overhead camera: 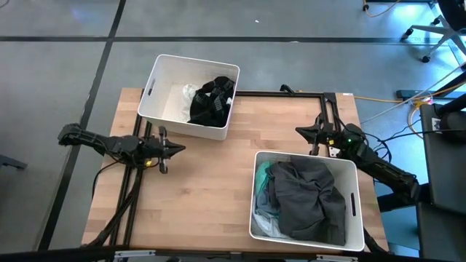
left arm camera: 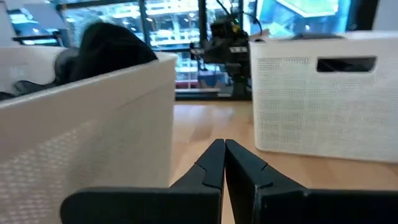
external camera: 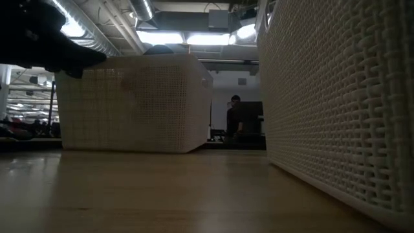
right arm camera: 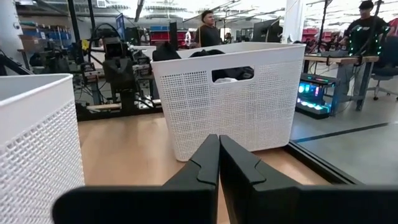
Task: Sort clothes
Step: Return to Home Position
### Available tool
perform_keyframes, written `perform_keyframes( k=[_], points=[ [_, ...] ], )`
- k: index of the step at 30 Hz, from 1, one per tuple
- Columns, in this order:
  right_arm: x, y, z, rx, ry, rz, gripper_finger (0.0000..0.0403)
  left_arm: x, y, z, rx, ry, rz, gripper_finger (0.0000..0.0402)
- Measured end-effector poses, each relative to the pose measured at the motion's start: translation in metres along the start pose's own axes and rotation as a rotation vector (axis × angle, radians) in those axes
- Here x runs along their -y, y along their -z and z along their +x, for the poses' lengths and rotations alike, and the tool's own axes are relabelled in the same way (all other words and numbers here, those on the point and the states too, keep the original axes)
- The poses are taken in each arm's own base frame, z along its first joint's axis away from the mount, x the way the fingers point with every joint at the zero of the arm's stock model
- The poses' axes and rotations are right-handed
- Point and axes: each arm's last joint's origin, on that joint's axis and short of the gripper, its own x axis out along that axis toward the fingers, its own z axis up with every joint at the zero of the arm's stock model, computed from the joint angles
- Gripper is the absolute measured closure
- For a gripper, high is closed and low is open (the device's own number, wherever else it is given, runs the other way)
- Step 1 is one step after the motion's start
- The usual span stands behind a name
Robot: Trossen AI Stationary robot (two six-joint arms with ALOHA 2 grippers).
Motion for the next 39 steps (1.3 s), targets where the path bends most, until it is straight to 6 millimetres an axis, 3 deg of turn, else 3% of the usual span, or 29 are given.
perform_keyframes(
  k=[39],
  points=[
    [0.0000, -0.0025, 0.0001, 0.027, 0.001, -0.005, 0.0388, -0.0002, 0.0017, -0.0016, -0.011, 0.016, 0.055, 0.0398]
  ],
)
